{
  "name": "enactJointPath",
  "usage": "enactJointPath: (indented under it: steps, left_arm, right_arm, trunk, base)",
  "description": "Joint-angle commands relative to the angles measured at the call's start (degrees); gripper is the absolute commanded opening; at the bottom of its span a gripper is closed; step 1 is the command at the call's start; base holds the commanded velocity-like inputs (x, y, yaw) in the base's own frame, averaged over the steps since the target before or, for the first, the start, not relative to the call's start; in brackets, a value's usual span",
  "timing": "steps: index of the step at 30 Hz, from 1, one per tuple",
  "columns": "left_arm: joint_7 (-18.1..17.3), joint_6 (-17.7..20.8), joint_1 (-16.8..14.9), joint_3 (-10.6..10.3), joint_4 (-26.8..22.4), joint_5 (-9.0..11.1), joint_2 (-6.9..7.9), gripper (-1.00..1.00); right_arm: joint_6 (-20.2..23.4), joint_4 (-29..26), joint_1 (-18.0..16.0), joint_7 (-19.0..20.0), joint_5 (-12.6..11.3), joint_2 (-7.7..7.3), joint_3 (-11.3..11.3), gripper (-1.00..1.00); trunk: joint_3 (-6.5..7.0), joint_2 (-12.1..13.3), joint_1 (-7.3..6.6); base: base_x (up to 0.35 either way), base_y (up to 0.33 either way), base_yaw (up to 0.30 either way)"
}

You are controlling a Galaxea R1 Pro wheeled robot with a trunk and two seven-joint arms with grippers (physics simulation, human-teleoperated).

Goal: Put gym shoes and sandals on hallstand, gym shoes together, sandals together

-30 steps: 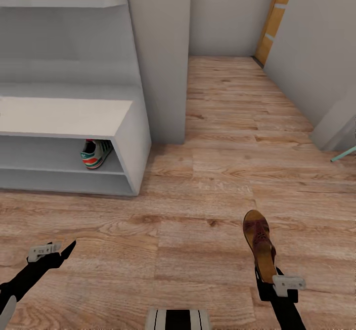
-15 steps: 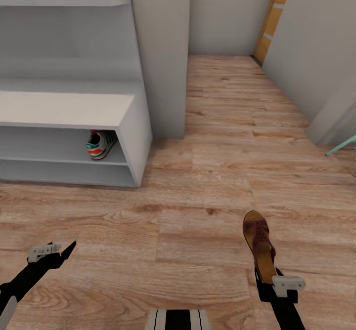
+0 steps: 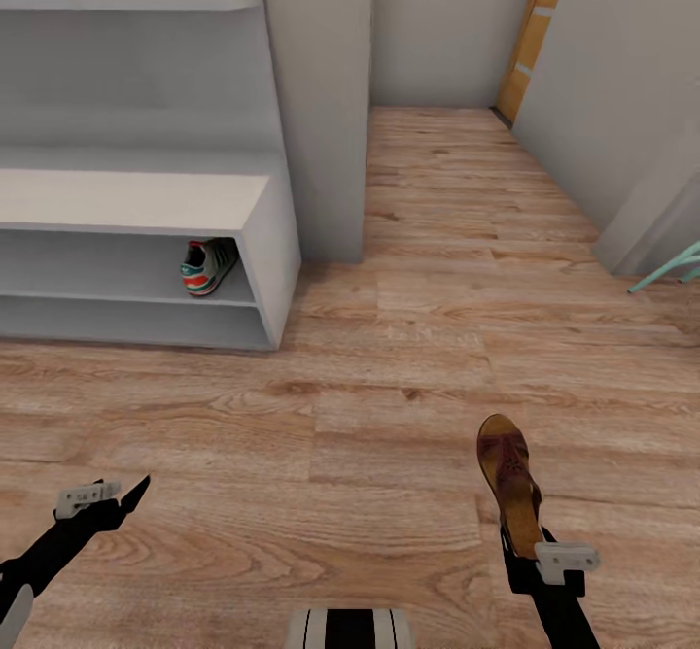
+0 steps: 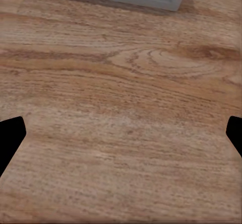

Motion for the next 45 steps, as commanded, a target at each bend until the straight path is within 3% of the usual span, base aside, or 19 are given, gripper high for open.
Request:
enactJointPath:
  steps: [1,28,45]
  left_arm:
    - [-0.31,-0.02,-0.03,0.06,0.14,0.28,-0.01,1.0]
    - [-0.27,0.02,-0.03,0.19,0.45,0.39,0.13,1.0]
    - [-0.27,0.0,-0.03,0.18,0.47,0.42,0.18,1.0]
  right_arm:
    - [-0.12,-0.03,0.0,0.05,0.55,0.06,-0.13,-1.0]
    - [-0.12,-0.03,0.0,0.05,0.63,0.06,0.15,-1.0]
    - [-0.12,-0.21,0.42,0.11,0.78,0.85,0.56,-1.0]
  trunk:
    - [-0.03,-0.01,-0.01]
    - [-0.03,-0.01,-0.01]
    - [-0.03,-0.01,-0.01]
  base:
    - [-0.043,0.0,0.0]
    - [-0.041,0.099,0.0]
    - [-0.002,0.248,0.0]
